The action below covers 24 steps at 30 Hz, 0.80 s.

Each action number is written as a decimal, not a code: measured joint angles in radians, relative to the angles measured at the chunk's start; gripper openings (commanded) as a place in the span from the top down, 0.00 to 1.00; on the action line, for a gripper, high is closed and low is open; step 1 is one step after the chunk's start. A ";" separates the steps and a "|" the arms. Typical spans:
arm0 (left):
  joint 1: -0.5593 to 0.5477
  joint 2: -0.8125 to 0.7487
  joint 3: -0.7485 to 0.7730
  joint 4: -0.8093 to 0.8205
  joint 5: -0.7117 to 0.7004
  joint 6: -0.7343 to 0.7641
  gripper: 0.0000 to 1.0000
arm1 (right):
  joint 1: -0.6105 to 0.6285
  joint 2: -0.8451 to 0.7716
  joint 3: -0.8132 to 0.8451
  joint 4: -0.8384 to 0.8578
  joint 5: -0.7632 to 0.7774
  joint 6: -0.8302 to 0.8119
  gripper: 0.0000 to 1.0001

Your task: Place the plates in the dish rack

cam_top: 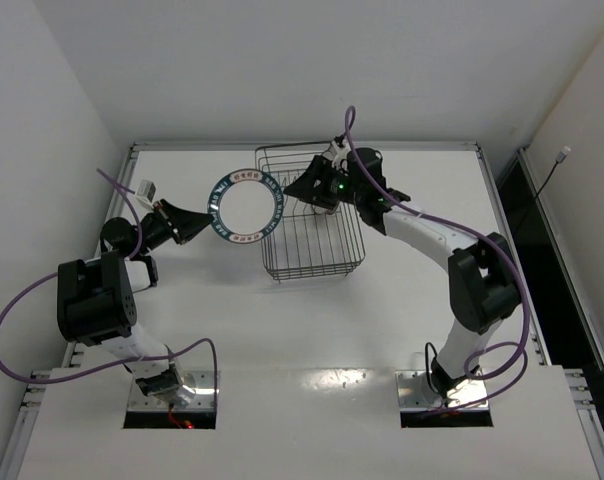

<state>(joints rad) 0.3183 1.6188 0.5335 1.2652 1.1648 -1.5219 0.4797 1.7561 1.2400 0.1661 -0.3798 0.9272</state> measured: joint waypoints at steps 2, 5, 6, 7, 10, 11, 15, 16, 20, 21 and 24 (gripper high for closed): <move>0.000 0.000 0.000 0.000 0.000 0.000 0.93 | 0.000 0.000 0.000 0.017 0.002 0.008 0.42; 0.000 0.000 0.000 0.000 0.000 0.003 0.93 | -0.001 -0.001 0.000 0.034 0.001 0.018 0.42; 0.000 0.000 0.000 0.000 0.000 0.003 0.93 | -0.001 -0.001 0.000 0.036 0.001 0.019 0.42; 0.000 0.000 0.000 0.000 0.000 0.003 0.93 | -0.001 -0.001 0.000 0.037 0.000 0.021 0.42; 0.000 0.000 0.000 0.000 0.000 0.004 0.93 | -0.001 -0.002 -0.004 0.043 0.001 0.025 0.42; 0.000 0.000 0.000 0.000 0.000 0.006 0.93 | -0.003 -0.002 -0.007 0.043 0.002 0.026 0.42; 0.000 0.000 0.000 0.000 0.000 0.012 0.93 | -0.008 -0.002 -0.023 0.044 0.002 0.033 0.42; 0.000 0.000 0.000 0.000 0.000 0.014 0.93 | -0.008 -0.002 -0.026 0.045 -0.003 0.038 0.42; 0.000 0.000 0.000 0.000 0.000 0.017 0.93 | -0.009 0.002 -0.028 0.075 -0.035 0.055 0.42; 0.000 0.000 0.000 0.000 0.000 0.018 0.93 | -0.010 0.007 -0.028 0.089 -0.046 0.061 0.42; 0.000 0.000 0.000 0.000 0.000 0.018 0.93 | -0.009 0.027 -0.027 0.108 -0.071 0.071 0.43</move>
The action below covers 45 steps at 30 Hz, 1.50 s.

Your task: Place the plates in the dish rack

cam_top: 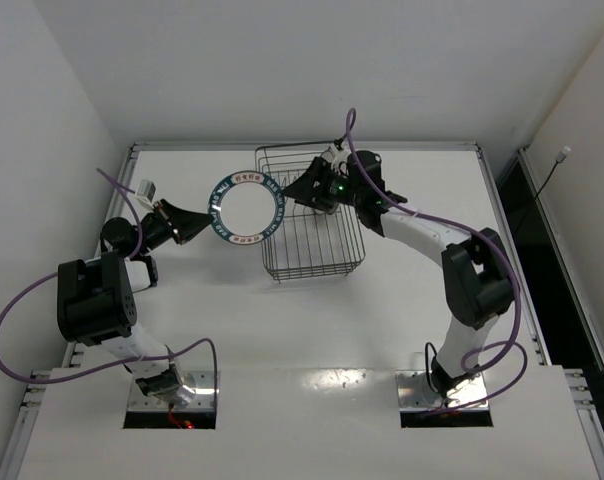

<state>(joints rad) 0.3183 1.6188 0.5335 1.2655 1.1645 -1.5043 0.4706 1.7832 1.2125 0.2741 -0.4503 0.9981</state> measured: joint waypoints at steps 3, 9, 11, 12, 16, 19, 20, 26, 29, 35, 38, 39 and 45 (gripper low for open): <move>0.000 0.000 0.000 0.000 0.000 0.000 0.93 | 0.000 0.023 0.000 0.009 -0.016 0.009 0.46; 0.000 0.000 0.000 0.000 0.000 0.000 0.95 | 0.001 0.032 0.000 0.029 -0.039 0.021 0.55; 0.000 0.000 0.000 0.000 0.000 0.001 0.96 | 0.001 0.035 0.002 0.037 -0.051 0.023 0.60; 0.000 0.000 0.000 0.000 0.000 0.000 0.98 | 0.002 0.039 0.005 0.040 -0.056 0.024 0.61; 0.000 0.000 0.000 -0.001 0.000 0.003 0.99 | 0.007 0.064 0.029 0.054 -0.080 0.026 0.64; 0.000 0.000 0.000 0.000 0.000 0.003 1.00 | 0.013 0.081 0.043 0.069 -0.100 0.028 0.66; 0.000 0.000 0.000 -0.001 0.000 0.003 1.00 | 0.016 0.086 0.047 0.077 -0.106 0.030 0.68; 0.000 0.000 0.000 0.000 0.000 0.004 0.93 | 0.027 0.105 0.054 0.115 -0.143 0.051 0.96; 0.000 0.000 0.000 0.006 0.000 0.005 0.59 | 0.028 0.106 0.054 0.093 -0.124 0.039 1.00; -0.003 0.002 0.000 0.010 -0.001 -0.008 0.00 | 0.024 0.016 0.050 -0.122 0.066 -0.066 1.00; -0.003 0.003 0.000 0.011 0.000 -0.008 0.00 | 0.032 -0.089 0.066 -0.280 0.253 -0.150 1.00; -0.003 0.003 0.000 0.011 -0.001 -0.008 0.00 | 0.039 -0.122 0.088 -0.341 0.334 -0.183 1.00; -0.003 0.002 0.000 0.004 -0.001 0.022 0.00 | 0.093 -0.170 0.275 -0.566 0.701 -0.330 1.00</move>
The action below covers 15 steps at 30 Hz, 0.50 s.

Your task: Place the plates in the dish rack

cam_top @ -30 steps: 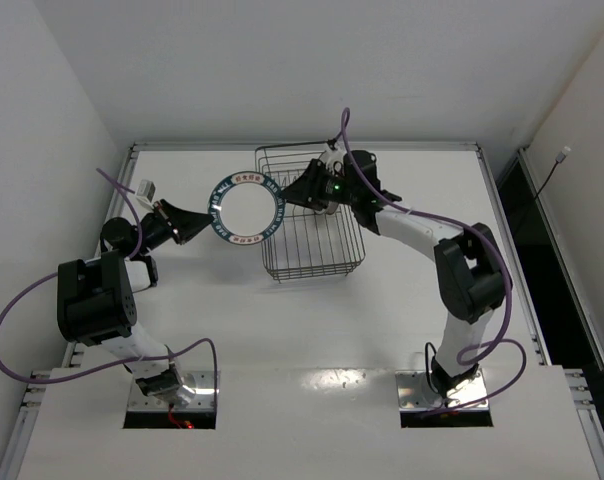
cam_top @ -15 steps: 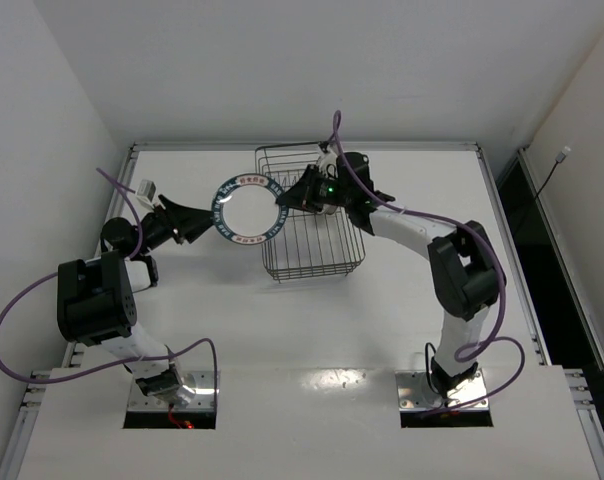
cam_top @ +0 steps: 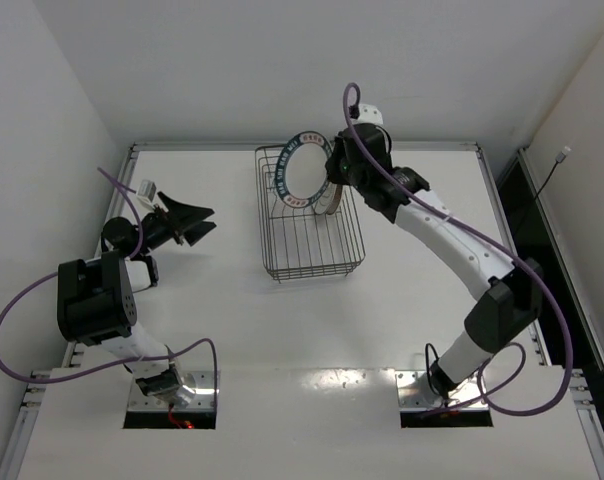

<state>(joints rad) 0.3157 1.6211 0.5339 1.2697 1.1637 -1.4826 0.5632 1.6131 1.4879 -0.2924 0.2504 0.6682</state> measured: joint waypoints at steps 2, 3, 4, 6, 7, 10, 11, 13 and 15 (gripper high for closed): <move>0.000 -0.003 0.001 -0.036 -0.002 0.045 0.00 | 0.016 0.032 0.076 -0.064 0.097 -0.055 1.00; 0.000 -0.012 0.005 -0.085 -0.005 0.082 0.00 | 0.023 0.058 0.117 -0.093 0.143 -0.079 1.00; 0.000 -0.023 0.011 -0.136 -0.009 0.121 0.00 | 0.028 0.083 0.153 -0.115 0.181 -0.097 1.00; 0.000 -0.061 0.039 -0.304 -0.029 0.244 0.00 | 0.034 0.138 0.214 -0.148 0.252 -0.132 1.00; -0.002 -0.087 0.067 -0.423 -0.050 0.322 0.00 | 0.035 0.158 0.230 -0.159 0.277 -0.146 1.00; -0.014 -0.150 0.195 -0.771 -0.162 0.564 0.00 | 0.036 0.204 0.245 -0.196 0.332 -0.183 1.00; -0.019 -0.172 0.221 -0.836 -0.192 0.621 0.00 | 0.036 0.220 0.251 -0.211 0.347 -0.196 1.00; -0.032 -0.209 0.248 -0.935 -0.234 0.709 0.00 | 0.036 0.245 0.261 -0.218 0.360 -0.213 1.00; -0.051 -0.222 0.265 -1.019 -0.274 0.775 0.00 | 0.036 0.265 0.266 -0.218 0.378 -0.229 1.00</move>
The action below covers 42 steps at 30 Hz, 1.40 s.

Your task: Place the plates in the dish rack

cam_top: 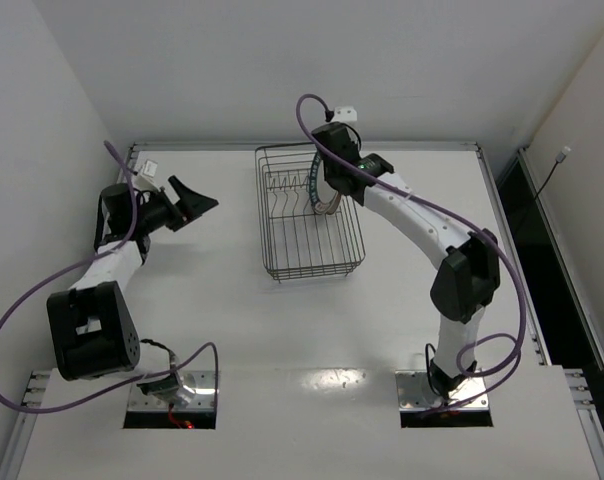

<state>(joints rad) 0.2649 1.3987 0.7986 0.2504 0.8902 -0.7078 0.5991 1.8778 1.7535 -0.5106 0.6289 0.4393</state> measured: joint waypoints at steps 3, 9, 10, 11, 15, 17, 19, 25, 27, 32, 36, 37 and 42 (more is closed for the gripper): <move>-0.025 0.000 0.009 -0.114 -0.060 0.073 0.00 | 0.000 0.010 0.000 0.002 0.019 -0.020 1.00; -0.054 0.000 0.009 -0.228 -0.147 0.145 0.00 | 0.000 0.021 0.008 0.016 0.053 -0.055 1.00; -0.055 0.000 0.009 -0.235 -0.155 0.150 0.00 | 0.000 0.029 0.014 0.018 0.058 -0.062 1.00; -0.056 0.000 0.009 -0.241 -0.161 0.155 0.00 | 0.000 0.041 0.021 0.021 0.064 -0.068 1.00; -0.056 0.000 0.010 -0.250 -0.175 0.158 0.00 | -0.001 0.106 0.060 0.038 0.066 -0.078 1.00; -0.056 0.000 0.010 -0.243 -0.175 0.156 0.00 | 0.000 0.147 0.082 0.047 0.057 -0.081 1.00; -0.056 0.000 0.010 -0.236 -0.174 0.149 0.00 | 0.002 0.177 0.094 0.062 0.053 -0.081 1.00; -0.056 0.003 0.008 -0.180 -0.135 0.119 0.00 | -0.002 0.203 0.140 0.043 0.016 -0.076 0.89; -0.056 0.012 0.008 -0.166 -0.121 0.114 0.00 | 0.000 0.203 0.154 0.021 -0.002 -0.074 0.88; -0.056 0.028 0.008 -0.171 -0.109 0.116 0.00 | 0.017 0.188 0.164 -0.008 -0.026 -0.073 0.79; -0.056 0.028 0.008 -0.184 -0.109 0.125 0.00 | 0.041 0.143 0.164 -0.042 -0.031 -0.074 0.74; -0.056 0.028 0.008 -0.190 -0.109 0.130 0.00 | 0.048 0.127 0.164 -0.055 -0.029 -0.073 0.66; -0.056 0.028 0.008 -0.215 -0.110 0.155 0.00 | 0.063 -0.048 0.078 -0.082 -0.034 -0.062 0.00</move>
<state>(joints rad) 0.2089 1.4269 0.8066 0.0353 0.7803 -0.5529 0.6624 1.8301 1.8317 -0.5922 0.5949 0.3775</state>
